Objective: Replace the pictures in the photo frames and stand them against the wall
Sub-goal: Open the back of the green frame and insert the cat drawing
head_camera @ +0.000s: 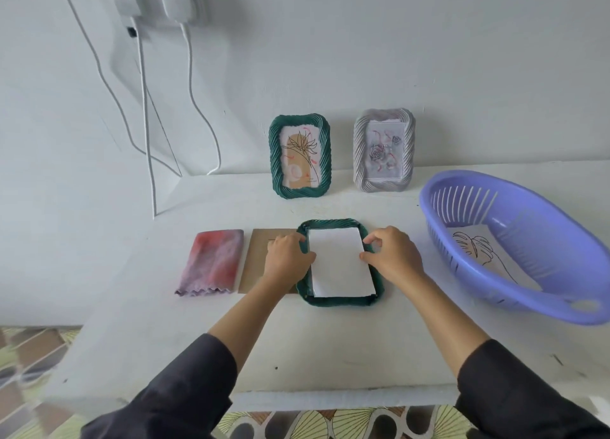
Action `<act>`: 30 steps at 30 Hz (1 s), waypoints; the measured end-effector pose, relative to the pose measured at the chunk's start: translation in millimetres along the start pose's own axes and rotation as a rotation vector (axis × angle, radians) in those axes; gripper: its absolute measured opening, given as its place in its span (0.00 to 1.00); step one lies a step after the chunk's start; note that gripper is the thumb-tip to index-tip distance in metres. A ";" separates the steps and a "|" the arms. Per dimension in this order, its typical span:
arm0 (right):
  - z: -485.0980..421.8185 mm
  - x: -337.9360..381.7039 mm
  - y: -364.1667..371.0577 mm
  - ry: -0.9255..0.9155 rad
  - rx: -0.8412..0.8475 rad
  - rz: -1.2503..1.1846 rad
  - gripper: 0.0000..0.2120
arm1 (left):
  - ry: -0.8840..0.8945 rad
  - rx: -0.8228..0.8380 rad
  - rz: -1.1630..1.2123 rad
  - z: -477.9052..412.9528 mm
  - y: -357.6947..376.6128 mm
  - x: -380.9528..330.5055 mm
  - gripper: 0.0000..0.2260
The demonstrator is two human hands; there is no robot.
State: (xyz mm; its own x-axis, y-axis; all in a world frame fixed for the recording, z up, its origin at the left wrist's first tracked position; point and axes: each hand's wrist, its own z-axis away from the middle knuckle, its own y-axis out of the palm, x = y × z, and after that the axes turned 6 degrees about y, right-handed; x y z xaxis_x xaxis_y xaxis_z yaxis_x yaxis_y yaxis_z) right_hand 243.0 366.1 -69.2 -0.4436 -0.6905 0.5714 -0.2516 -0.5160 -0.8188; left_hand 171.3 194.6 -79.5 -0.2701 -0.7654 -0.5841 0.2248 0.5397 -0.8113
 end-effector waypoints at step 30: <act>-14.7 -28.1 13.8 -0.144 0.138 -0.100 0.17 | -0.004 0.060 -0.034 0.4 -3.4 0.7 0.20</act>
State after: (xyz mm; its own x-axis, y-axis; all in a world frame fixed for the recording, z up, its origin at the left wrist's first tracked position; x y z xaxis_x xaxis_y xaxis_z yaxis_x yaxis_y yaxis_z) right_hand 239.4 385.8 -97.4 -0.2922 -0.6929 0.6592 -0.1635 -0.6429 -0.7483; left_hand 170.7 192.1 -77.1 -0.2746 -0.7845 -0.5560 0.2713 0.4915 -0.8275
